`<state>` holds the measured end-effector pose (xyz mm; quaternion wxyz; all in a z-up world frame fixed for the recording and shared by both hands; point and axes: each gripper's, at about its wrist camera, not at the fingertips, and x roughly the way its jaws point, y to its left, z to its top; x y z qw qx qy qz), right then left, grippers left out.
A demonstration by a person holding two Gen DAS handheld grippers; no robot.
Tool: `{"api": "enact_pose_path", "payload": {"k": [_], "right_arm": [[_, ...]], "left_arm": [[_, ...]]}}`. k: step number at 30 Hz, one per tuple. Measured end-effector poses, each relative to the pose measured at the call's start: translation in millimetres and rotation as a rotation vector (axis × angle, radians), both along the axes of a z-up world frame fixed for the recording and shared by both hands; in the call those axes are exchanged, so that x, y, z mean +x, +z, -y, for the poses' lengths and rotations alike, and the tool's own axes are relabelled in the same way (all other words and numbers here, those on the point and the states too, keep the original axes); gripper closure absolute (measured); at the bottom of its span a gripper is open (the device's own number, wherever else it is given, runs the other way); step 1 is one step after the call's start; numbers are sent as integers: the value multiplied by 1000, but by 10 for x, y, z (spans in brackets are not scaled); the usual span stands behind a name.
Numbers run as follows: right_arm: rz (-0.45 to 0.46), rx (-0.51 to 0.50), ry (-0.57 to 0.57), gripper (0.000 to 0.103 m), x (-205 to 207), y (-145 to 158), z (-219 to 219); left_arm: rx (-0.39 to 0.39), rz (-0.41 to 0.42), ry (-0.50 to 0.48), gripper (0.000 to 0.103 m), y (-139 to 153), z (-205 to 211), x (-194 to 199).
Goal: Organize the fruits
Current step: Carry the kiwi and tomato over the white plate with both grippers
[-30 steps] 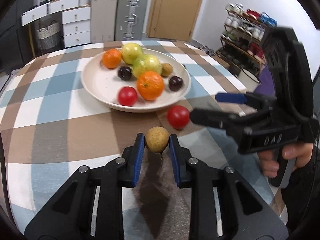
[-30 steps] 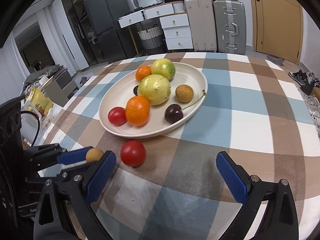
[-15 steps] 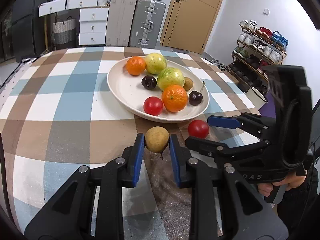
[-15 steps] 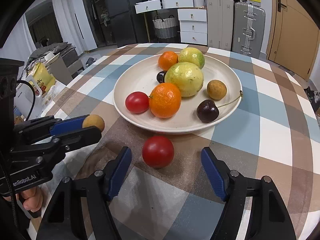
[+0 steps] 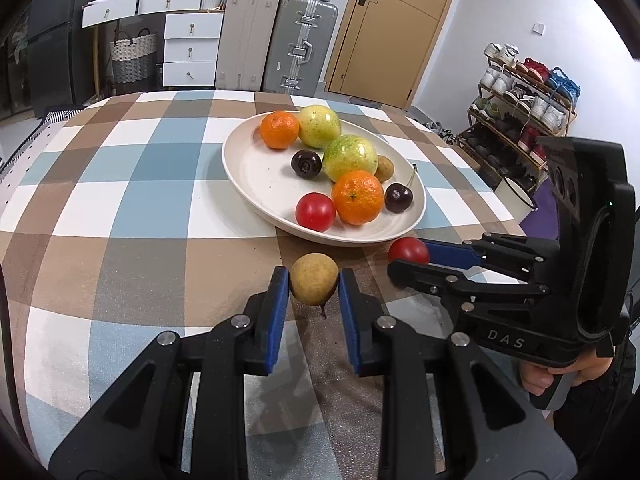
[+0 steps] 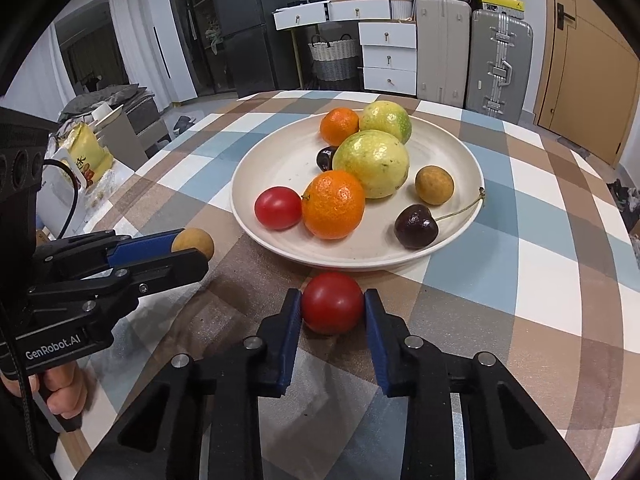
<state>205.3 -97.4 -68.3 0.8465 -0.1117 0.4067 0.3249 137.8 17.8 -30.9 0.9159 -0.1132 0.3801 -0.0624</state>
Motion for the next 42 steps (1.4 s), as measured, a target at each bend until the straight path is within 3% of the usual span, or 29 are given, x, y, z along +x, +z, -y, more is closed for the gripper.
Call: {"api": "enact_pose_path", "payload": {"k": [26,42], "right_arm": [[36,43,16,72,-145,126,114],[122,197,-67,72,-95,477,456]], "left_arm": [[13,38,23,80,65,-36,-40],[20,82,33,80,229,-76,6]]}}
